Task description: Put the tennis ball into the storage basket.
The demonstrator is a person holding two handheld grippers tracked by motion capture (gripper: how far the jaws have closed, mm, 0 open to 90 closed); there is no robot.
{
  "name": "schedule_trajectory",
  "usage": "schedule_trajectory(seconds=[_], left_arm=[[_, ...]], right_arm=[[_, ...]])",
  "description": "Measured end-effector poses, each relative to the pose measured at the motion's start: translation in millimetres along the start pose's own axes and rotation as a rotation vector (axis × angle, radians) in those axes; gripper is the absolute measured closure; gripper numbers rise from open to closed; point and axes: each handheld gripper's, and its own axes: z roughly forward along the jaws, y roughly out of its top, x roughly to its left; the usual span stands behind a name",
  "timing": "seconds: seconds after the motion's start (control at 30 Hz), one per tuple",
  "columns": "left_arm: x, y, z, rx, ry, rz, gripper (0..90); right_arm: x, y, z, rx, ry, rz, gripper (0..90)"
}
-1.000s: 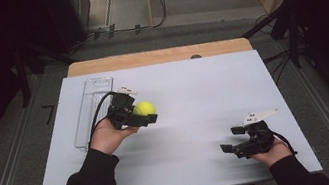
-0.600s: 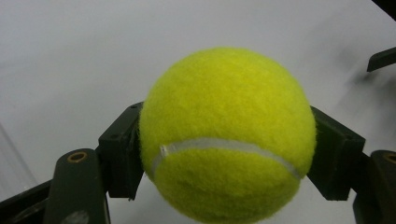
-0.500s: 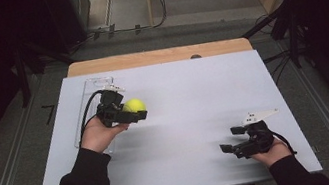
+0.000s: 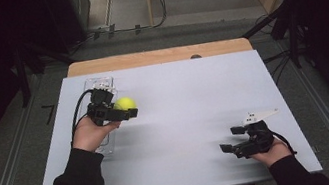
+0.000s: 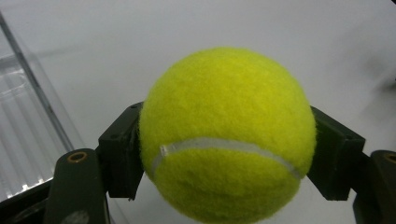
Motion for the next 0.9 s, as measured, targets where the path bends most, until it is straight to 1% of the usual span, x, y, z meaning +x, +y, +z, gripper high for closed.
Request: schedule_trajectory(seconds=[0.07,0.17,0.5,0.57,0.67,0.7,0.9], left_arm=[[2.7,-0.3,-2.1,-0.003,0.003,-0.008,26.2],[6.6,-0.8,-5.6,-0.009,0.019,-0.023,26.2],[17.1,-2.1,-15.8,-0.018,0.041,-0.056,26.2],[19.1,-2.5,-18.2,-0.021,0.051,-0.060,26.2],[23.2,-3.2,-21.5,-0.034,0.056,-0.079,26.2],[24.6,-3.4,-22.7,-0.029,0.061,-0.081,26.2],[32.2,-5.2,-27.9,-0.042,0.079,-0.107,26.2]], right_arm=[[0.0,0.0,0.1,0.001,0.000,-0.002,12.8],[-0.1,0.0,0.0,0.000,-0.001,0.000,12.8],[-0.2,0.0,-0.1,0.000,0.000,0.001,12.8],[-0.1,0.1,-0.1,0.000,0.001,0.001,12.8],[-0.4,0.0,0.0,0.000,-0.001,-0.001,12.8],[-0.5,0.0,0.1,-0.001,0.000,0.000,12.8],[-0.2,0.0,-0.4,-0.001,-0.001,0.003,12.8]])
